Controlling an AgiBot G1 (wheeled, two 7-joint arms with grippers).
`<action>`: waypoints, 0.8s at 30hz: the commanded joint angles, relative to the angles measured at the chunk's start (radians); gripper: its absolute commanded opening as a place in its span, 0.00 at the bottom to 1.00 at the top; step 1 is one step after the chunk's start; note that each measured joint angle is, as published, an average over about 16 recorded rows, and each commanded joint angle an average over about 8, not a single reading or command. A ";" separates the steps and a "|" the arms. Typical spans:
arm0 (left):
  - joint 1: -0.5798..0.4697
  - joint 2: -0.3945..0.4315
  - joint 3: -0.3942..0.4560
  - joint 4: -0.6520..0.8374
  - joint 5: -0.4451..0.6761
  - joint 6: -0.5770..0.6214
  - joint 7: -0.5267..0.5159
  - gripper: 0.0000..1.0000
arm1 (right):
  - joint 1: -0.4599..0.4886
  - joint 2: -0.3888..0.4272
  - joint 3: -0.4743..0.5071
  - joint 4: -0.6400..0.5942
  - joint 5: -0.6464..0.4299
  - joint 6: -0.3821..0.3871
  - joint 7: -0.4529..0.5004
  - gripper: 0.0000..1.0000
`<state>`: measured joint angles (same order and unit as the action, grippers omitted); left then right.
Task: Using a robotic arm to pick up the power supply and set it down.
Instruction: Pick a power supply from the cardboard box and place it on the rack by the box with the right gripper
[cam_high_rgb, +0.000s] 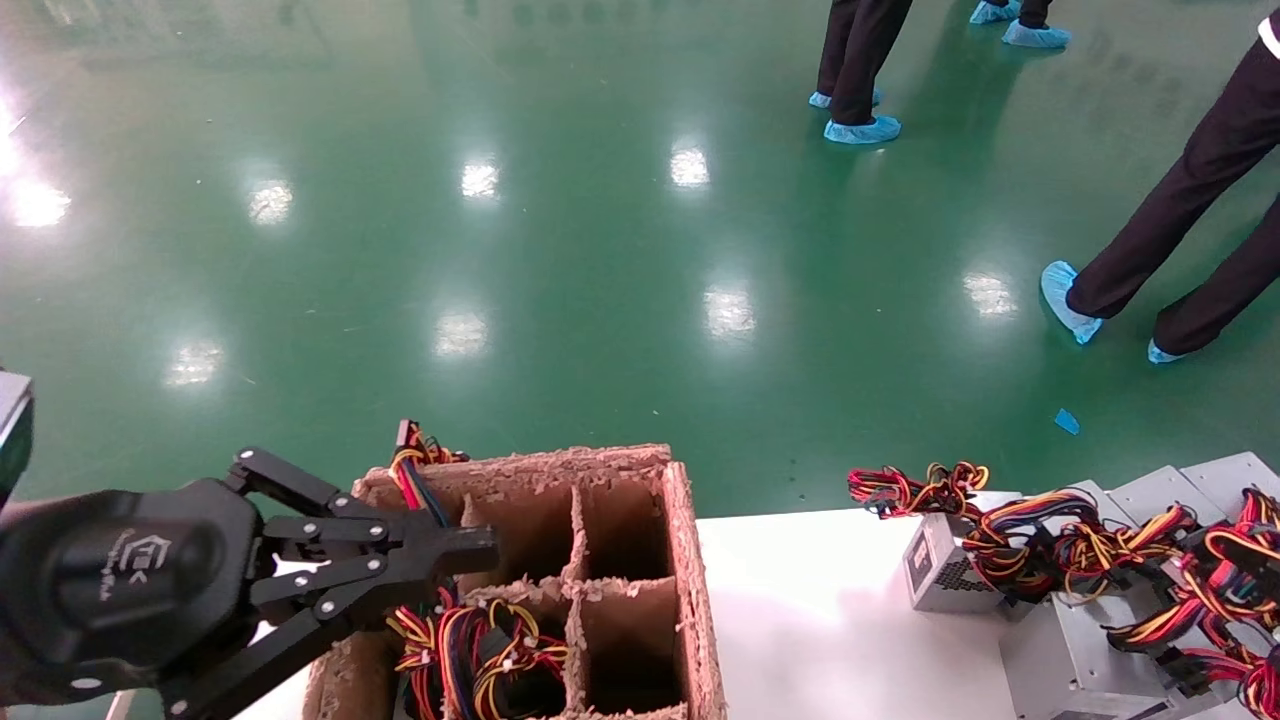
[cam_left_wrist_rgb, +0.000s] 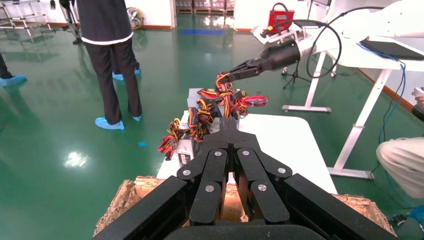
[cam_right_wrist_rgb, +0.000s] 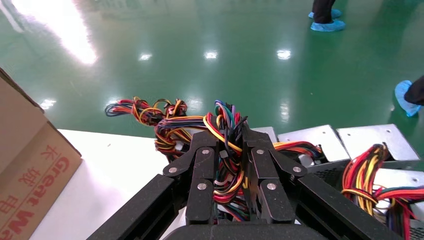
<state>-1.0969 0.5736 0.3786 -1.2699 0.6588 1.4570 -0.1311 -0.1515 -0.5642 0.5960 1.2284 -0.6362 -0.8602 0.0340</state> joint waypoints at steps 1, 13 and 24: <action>0.000 0.000 0.000 0.000 0.000 0.000 0.000 0.00 | -0.001 -0.003 0.002 -0.007 0.000 -0.001 -0.003 0.00; 0.000 0.000 0.000 0.000 0.000 0.000 0.000 0.00 | -0.022 -0.012 0.038 -0.025 0.003 0.001 -0.020 0.00; 0.000 0.000 0.000 0.000 0.000 0.000 0.000 0.00 | -0.027 -0.019 0.033 -0.029 0.001 -0.002 -0.019 0.00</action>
<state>-1.0970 0.5736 0.3788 -1.2699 0.6587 1.4569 -0.1310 -0.1789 -0.5828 0.6303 1.2010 -0.6347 -0.8604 0.0153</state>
